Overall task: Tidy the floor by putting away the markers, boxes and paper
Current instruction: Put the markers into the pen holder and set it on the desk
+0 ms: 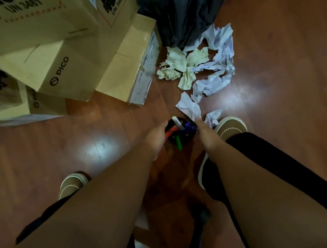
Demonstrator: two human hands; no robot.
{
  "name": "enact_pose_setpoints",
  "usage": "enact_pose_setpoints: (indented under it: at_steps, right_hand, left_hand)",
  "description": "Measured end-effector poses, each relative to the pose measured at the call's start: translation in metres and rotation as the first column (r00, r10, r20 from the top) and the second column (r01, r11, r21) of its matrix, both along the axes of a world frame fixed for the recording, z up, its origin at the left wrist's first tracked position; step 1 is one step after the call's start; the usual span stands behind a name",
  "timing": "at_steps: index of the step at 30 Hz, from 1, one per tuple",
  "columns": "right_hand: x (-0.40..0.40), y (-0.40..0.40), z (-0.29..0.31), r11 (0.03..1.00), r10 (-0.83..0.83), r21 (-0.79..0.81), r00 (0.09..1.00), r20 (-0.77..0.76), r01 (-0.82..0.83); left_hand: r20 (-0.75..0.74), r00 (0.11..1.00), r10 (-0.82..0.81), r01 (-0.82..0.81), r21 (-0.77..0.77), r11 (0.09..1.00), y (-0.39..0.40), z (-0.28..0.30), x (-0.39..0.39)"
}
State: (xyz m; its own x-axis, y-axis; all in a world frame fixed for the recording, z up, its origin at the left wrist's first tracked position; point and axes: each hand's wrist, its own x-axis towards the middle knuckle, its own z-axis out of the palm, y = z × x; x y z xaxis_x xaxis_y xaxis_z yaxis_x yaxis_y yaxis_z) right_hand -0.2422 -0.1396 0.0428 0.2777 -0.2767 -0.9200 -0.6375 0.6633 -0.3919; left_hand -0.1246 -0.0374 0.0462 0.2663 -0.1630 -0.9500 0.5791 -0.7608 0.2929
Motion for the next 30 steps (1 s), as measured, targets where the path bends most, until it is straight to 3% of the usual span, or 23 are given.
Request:
enact_pose_setpoints:
  at_steps: [2, 4, 10, 15, 19, 25, 30]
  right_hand:
    - [0.007, 0.010, -0.001, 0.989, -0.099, 0.117, 0.994, 0.034, 0.095]
    - [0.013, 0.015, -0.001, 0.986, -0.114, 0.130, 0.993, 0.034, 0.109]
    - [0.037, -0.015, 0.044, 0.994, -0.097, -0.046, 0.994, -0.052, 0.095]
    - [0.051, -0.033, 0.137, 0.982, -0.100, -0.150, 0.990, 0.104, 0.115]
    - [0.059, -0.033, 0.226, 0.956, -0.189, -0.157, 0.928, 0.322, 0.249]
    - [0.064, -0.005, 0.349, 0.930, -0.208, -0.145, 0.808, 0.551, 0.338]
    - [0.074, 0.032, 0.438, 0.942, -0.079, -0.174, 0.692, 0.717, 0.287]
  left_hand:
    - [-0.025, 0.998, -0.049, 0.049, -0.016, 0.999, 0.001, 0.000, 0.001]
    - [-0.045, 0.998, -0.034, 0.033, -0.022, 0.999, 0.001, 0.005, 0.006]
    - [0.007, 1.000, 0.025, -0.024, -0.164, 0.986, 0.006, 0.057, 0.036]
    - [0.054, 0.983, 0.174, -0.145, -0.349, 0.926, 0.004, 0.135, 0.052]
    - [0.068, 0.961, 0.266, -0.192, -0.528, 0.827, 0.012, 0.211, 0.060]
    - [0.347, 0.909, 0.229, 0.067, -0.667, 0.742, 0.037, 0.326, 0.062]
    - [0.496, 0.809, 0.315, 0.236, -0.765, 0.599, 0.080, 0.409, 0.063]
